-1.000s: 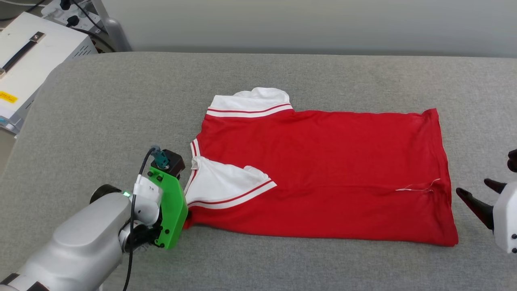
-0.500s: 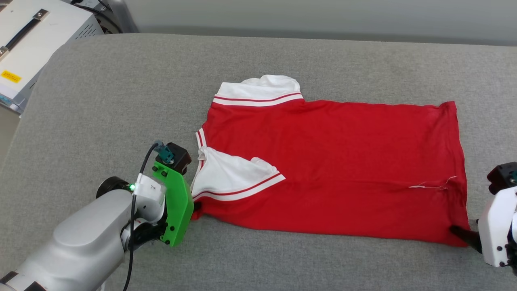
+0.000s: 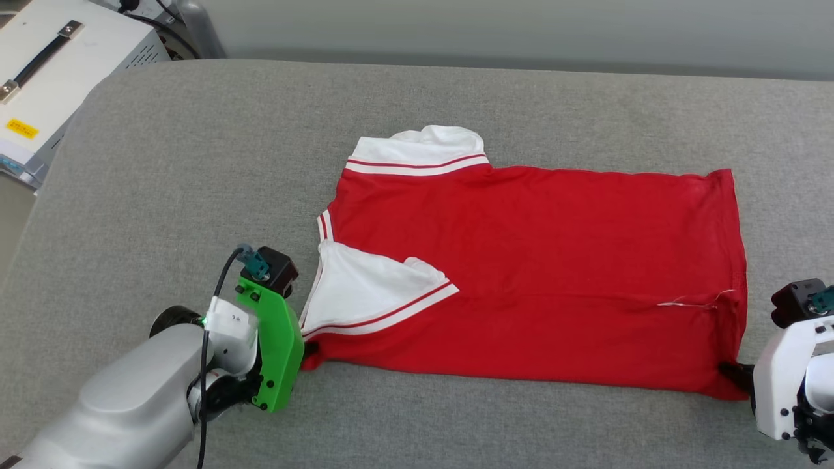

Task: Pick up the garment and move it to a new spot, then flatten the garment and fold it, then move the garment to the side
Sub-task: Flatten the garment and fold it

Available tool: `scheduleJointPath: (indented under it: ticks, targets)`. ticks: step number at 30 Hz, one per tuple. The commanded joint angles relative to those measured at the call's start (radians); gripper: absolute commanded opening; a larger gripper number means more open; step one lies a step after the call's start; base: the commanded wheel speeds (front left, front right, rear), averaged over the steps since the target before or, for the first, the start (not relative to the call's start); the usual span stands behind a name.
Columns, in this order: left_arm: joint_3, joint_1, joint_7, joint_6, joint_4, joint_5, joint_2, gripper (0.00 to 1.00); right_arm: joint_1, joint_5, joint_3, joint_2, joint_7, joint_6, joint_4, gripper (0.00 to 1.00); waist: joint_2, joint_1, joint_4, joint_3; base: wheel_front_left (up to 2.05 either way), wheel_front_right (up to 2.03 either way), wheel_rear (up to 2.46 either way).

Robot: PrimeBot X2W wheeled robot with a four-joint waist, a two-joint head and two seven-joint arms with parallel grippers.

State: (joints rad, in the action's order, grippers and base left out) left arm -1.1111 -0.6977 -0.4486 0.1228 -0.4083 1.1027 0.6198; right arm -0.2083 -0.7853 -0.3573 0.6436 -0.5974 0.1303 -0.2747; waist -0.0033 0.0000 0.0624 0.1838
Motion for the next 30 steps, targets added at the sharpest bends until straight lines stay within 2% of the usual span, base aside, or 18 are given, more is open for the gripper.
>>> scheduleJointPath:
  ticks: [1, 9, 14, 20, 27, 28, 29, 30]
  targets:
    - [0.007, 0.018, 0.004, -0.003, 0.004, 0.016, 0.012, 0.00, 0.004, -0.018, -0.012, 0.004, 0.013, 0.000, 0.002, 0.00, 0.0033, 0.0000, -0.009, -0.022, 0.00, 0.00, 0.00]
    - [0.009, 0.054, -0.015, -0.001, 0.081, 0.052, 0.074, 0.00, 0.085, -0.059, 0.034, 0.072, 0.042, 0.000, 0.105, 0.00, 0.0033, 0.0000, -0.018, -0.061, 0.00, 0.00, 0.00]
    - [-0.002, 0.089, -0.028, -0.012, 0.150, 0.060, 0.111, 0.00, 0.162, -0.065, 0.084, 0.087, 0.041, 0.000, 0.153, 0.00, 0.0033, 0.0000, -0.020, -0.069, 0.00, 0.00, 0.00]
    - [-0.013, 0.119, -0.027, -0.035, 0.159, 0.061, 0.119, 0.00, 0.206, -0.044, 0.118, 0.057, 0.020, 0.000, 0.158, 0.00, 0.0033, 0.0000, -0.028, -0.058, 0.00, 0.00, 0.00]
    - [-0.023, 0.134, -0.015, -0.037, 0.088, 0.064, 0.078, 0.00, 0.163, 0.006, 0.101, -0.002, 0.018, 0.000, 0.085, 0.00, 0.0033, 0.0000, -0.034, -0.037, 0.00, 0.00, 0.00]
    - [-0.027, 0.132, -0.013, -0.037, 0.077, 0.057, 0.075, 0.00, 0.158, 0.008, 0.101, -0.008, 0.023, 0.000, 0.078, 0.09, 0.0033, 0.0000, -0.033, -0.036, 0.00, 0.00, 0.00]
    - [-0.031, 0.130, -0.009, -0.035, 0.066, 0.049, 0.072, 0.15, 0.152, 0.012, 0.104, -0.015, 0.033, 0.000, 0.069, 0.31, 0.0033, 0.0000, -0.032, -0.037, 0.00, 0.00, 0.00]
    - [-0.032, 0.128, -0.004, -0.033, 0.059, 0.045, 0.069, 0.68, 0.150, 0.015, 0.110, -0.020, 0.042, 0.000, 0.062, 0.60, 0.0033, 0.0000, -0.029, -0.039, 0.00, 0.00, 0.00]
